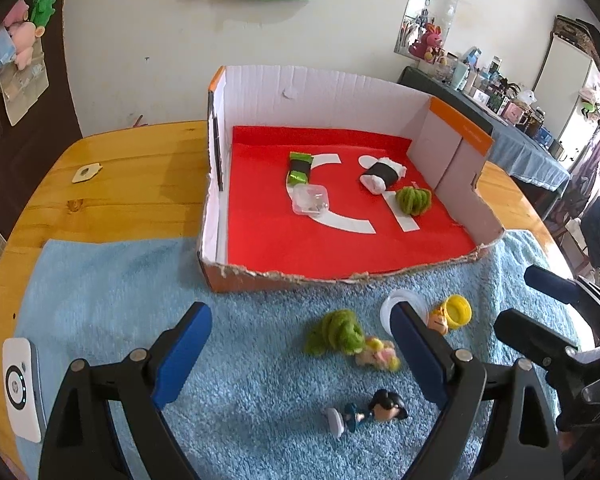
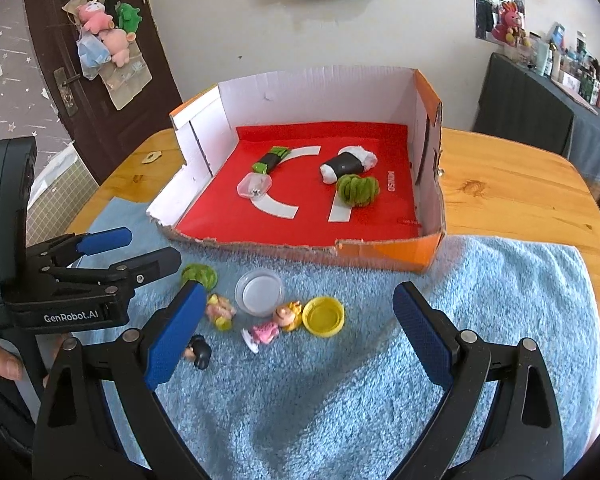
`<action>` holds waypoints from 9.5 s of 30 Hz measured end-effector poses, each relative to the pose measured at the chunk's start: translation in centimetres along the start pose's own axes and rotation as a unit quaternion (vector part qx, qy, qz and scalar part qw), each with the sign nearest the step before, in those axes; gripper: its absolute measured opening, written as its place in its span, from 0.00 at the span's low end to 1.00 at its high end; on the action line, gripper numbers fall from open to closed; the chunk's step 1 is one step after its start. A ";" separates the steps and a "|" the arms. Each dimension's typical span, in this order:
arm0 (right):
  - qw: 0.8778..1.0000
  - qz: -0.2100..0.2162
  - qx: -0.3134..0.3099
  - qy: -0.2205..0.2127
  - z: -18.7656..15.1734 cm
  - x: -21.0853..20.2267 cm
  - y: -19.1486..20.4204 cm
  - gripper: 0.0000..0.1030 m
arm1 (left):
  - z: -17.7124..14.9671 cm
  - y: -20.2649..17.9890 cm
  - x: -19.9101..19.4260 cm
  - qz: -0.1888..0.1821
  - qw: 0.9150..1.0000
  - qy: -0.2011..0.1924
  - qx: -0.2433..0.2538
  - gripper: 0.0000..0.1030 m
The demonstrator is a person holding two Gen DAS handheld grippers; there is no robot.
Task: Organize objects
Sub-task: 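Withdraw both grippers from the box back toward the toys on the towel, then grasp the yellow round lid with the right gripper while the left grasps the dark-haired figurine, then lift the yellow lid and figurine and carry both toward the box, then carry both held items over the red floor of the box, then lower the yellow lid and figurine onto the red floor and open both grippers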
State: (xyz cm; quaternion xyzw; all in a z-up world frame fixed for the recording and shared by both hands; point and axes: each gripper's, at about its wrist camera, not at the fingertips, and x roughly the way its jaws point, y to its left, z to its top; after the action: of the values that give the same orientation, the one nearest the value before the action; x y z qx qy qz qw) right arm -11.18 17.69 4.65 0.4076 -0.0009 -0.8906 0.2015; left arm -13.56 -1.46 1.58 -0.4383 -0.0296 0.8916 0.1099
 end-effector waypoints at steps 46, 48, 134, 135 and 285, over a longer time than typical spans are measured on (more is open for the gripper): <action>0.992 -0.107 -0.059 0.040 -2.8 3.8 -1.1 0.93 | -7.6 -3.6 0.9 -0.005 1.000 0.026 0.013 0.90; 0.992 -0.106 -0.056 0.042 -2.8 4.3 -1.3 0.92 | -7.7 -3.7 1.0 -0.001 1.000 0.024 0.015 0.90; 1.000 0.010 -0.016 0.007 -4.5 0.4 1.9 0.28 | -7.5 -2.2 -2.1 0.006 1.000 -0.023 -0.013 0.53; 1.000 0.010 -0.015 0.007 -4.5 0.3 1.8 0.28 | -7.5 -2.2 -2.2 0.005 1.000 -0.024 -0.014 0.53; 0.997 -0.035 -0.006 0.073 7.1 11.0 -4.3 0.29 | 5.4 -1.3 9.4 -0.001 0.999 0.037 0.004 0.53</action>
State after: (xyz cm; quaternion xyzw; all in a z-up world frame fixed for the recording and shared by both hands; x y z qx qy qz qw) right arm -24.28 16.53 0.71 0.4704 0.0334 -0.8648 0.1726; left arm -23.15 2.11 -2.15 -0.4708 -0.0222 0.8746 0.1139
